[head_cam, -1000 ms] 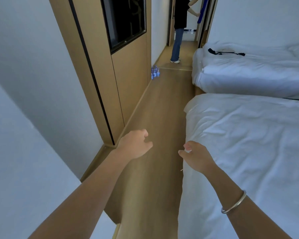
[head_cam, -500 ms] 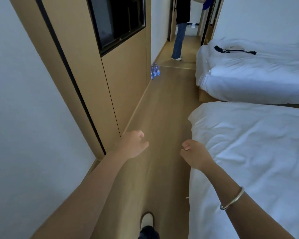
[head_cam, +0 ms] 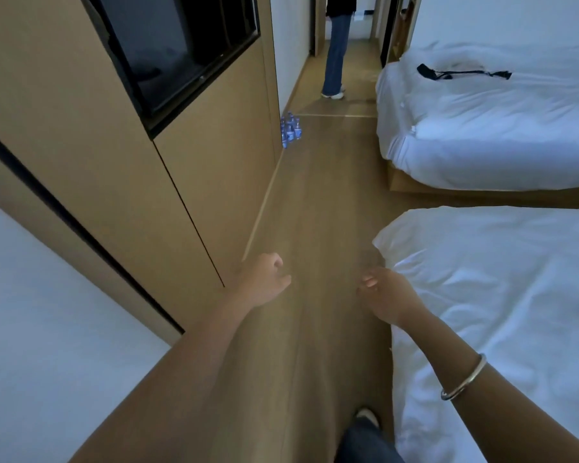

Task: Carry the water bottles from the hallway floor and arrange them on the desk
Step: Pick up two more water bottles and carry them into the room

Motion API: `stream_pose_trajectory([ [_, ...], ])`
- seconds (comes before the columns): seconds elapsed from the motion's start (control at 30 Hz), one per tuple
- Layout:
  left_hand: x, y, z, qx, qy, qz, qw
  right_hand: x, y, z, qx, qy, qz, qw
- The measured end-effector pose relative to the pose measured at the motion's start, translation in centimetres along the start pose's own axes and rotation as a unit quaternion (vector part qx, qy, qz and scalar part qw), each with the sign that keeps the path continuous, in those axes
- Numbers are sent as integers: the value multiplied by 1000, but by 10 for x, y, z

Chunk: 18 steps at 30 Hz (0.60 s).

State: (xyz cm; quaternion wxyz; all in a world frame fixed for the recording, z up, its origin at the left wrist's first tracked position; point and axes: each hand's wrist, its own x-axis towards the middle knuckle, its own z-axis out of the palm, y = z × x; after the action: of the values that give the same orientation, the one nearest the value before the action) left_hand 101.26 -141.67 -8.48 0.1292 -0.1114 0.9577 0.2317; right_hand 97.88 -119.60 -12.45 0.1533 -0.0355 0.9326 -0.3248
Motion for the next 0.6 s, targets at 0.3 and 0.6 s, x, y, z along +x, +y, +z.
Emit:
stream_pose_trajectory([
  [0.3,154,41,-18,26,17,4,1000,150,7,-34,-11,-15,-8,1000],
  [0.6,326,115,-49,8,41,3,999,330,7,-121,-21,-18,-28,999],
])
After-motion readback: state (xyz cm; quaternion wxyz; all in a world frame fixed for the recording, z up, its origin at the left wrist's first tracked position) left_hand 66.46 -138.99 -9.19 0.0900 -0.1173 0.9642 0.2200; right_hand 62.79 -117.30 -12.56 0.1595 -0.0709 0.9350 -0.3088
